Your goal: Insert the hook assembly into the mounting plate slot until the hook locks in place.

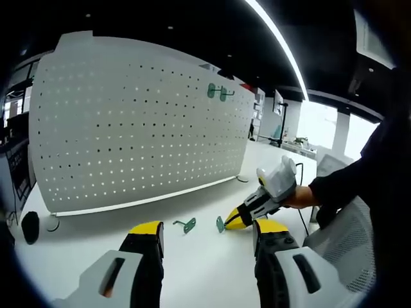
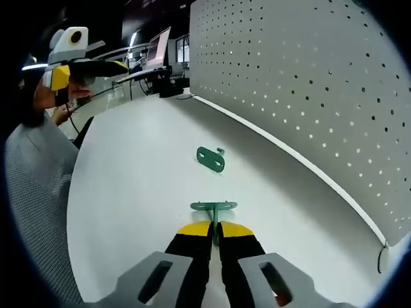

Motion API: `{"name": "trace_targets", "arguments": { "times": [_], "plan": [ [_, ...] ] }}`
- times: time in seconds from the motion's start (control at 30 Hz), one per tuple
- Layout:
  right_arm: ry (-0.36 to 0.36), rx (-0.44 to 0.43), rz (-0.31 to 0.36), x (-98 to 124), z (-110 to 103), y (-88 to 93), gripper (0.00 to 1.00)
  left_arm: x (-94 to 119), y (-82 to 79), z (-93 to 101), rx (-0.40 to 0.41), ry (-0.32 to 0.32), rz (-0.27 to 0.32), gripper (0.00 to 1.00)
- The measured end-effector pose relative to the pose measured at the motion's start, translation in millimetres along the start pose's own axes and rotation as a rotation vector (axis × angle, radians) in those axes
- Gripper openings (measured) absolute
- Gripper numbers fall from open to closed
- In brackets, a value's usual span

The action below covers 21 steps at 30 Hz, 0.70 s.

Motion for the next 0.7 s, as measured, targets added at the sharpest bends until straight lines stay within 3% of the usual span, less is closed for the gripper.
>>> {"name": "trace_targets", "arguments": {
  "times": [0.27, 0.43, 0.7],
  "plan": [
    [0.008, 0.028, 0.03, 6, -4, -18.3, 0.01, 1, 1.4, -2.6, -0.01, -0.019, -0.011, 0.56],
    [-0.002, 0.109, 0.052, 10, -17, -41.8, 0.01, 2, 0.5, -3.4, -0.027, -0.037, -0.008, 0.54],
    [-0.019, 0.2, 0.074, 19, -36, -66.0, 0.01, -11, 0.5, 12.2, -0.015, -0.008, -0.045, 0.48]
  ]
}}
Point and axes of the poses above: the point that each gripper's makers call its tool centre point, and the gripper's own axes: x roughly backward along the fingers, z roughly to its right, y roughly out of its underside, the point moved 7 cm from there along x, roughly backward along the fingers, and after that the axes turned 8 degrees about -y, right-handed, at the moved point
